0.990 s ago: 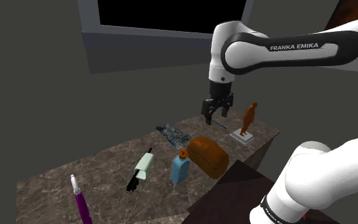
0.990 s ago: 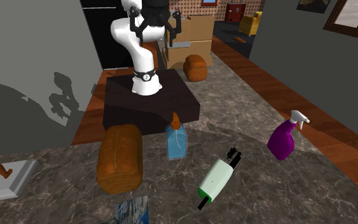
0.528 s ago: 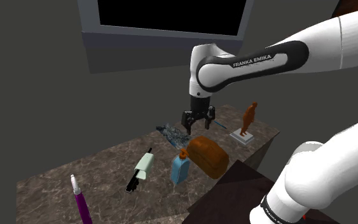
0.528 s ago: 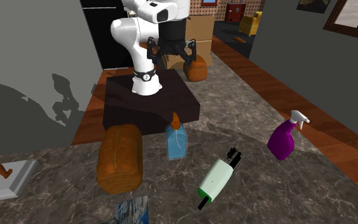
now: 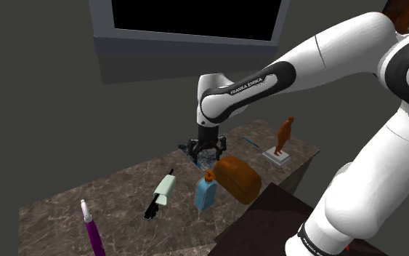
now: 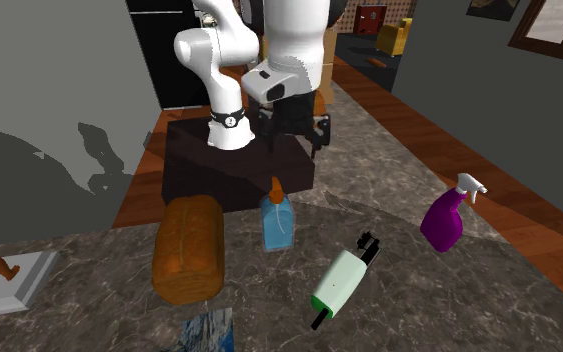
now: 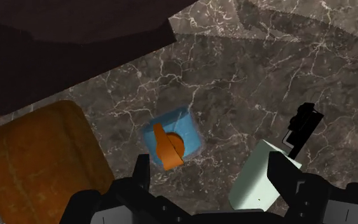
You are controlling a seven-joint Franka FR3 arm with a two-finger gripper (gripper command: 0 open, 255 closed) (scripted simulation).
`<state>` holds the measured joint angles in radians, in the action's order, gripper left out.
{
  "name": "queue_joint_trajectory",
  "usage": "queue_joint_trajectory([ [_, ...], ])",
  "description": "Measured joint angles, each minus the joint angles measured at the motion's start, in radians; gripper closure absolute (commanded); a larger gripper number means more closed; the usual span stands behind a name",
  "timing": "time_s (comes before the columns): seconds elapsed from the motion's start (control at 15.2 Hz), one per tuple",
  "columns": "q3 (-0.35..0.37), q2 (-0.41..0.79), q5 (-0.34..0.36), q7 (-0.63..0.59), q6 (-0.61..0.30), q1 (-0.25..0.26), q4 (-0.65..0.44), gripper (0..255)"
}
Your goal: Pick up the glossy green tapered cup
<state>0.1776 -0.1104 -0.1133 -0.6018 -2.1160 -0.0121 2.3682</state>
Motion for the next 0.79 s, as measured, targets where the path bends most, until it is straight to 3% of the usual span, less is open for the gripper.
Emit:
queue_joint_trajectory([
  [0.79, -0.012, 0.477, -0.019, -0.232, -0.201, 0.015, -0.281, 0],
])
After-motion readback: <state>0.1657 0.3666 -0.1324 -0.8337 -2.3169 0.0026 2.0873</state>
